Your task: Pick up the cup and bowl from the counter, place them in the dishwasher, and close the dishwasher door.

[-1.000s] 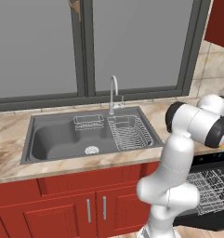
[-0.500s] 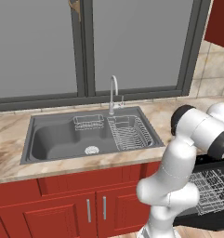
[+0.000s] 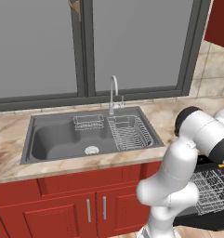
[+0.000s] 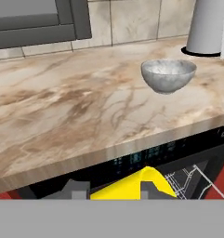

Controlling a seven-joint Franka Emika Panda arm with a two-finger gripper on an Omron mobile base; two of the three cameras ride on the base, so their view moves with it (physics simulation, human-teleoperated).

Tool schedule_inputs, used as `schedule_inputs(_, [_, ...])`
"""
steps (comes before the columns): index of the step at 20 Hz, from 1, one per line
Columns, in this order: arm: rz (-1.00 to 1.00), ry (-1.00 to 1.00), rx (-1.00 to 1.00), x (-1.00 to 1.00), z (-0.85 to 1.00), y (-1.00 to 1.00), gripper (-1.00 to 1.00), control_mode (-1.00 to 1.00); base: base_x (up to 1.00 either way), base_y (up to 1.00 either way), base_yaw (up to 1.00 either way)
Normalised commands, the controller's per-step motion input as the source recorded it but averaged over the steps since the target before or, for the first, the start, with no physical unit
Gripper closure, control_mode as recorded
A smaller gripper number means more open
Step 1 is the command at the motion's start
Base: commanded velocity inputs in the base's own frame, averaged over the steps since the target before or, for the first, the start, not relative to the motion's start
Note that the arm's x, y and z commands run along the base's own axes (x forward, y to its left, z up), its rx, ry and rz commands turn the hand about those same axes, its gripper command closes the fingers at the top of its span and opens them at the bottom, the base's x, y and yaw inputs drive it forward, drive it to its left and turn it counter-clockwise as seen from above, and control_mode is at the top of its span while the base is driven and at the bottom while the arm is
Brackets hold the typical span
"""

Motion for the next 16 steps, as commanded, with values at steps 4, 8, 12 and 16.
schedule_inputs(4, [0.0,-0.01,0.07,-0.31,-0.37,0.0,1.0,-1.0,0.0,0.0,0.0])
schedule_inputs(8, [0.0,-0.05,0.06,-0.26,-0.38,0.0,1.0,-1.0,0.0,0.0,0.0])
schedule_inputs(12, [-0.04,-0.06,0.07,-0.07,-0.32,0.0,1.0,-1.0,0.0,0.0,0.0])
schedule_inputs(16, [-0.09,-0.09,0.11,-0.07,-0.32,0.0,1.0,-1.0,0.0,0.0,0.0])
